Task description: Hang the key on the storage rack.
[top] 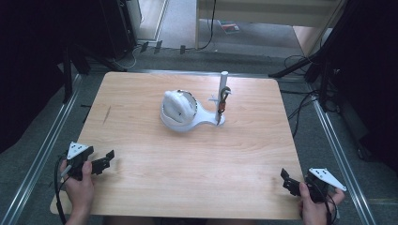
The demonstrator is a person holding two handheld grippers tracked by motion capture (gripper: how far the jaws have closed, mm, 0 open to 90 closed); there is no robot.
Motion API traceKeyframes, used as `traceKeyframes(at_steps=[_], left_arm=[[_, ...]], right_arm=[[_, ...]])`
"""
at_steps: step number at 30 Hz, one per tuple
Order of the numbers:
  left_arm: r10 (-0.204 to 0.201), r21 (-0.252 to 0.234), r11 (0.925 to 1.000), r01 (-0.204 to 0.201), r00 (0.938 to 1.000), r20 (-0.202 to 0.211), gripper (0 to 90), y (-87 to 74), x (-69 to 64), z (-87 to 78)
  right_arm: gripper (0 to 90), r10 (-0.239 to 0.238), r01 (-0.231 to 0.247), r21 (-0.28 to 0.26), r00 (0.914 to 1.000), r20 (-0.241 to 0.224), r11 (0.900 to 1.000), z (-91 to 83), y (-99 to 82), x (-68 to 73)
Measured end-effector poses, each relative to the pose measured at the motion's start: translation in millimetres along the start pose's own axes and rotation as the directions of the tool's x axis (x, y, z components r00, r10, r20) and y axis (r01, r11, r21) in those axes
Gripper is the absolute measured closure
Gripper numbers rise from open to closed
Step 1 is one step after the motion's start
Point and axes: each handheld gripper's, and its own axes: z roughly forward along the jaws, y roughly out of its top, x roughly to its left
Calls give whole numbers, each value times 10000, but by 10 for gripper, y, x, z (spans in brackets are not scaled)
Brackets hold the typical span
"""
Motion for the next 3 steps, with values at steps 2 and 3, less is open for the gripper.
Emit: traceKeyframes(at_steps=[2,3], left_arm=[[-1,36,10000,1,10000,-5,143,2,1,1],[-19,37,10000,19,10000,-17,143,2,-1,4]], right_arm=[[0,77,-77,23,10000,13,10000,-1,0,-10],[0,105,-105,13,9999,5,9999,-1,1,-15]])
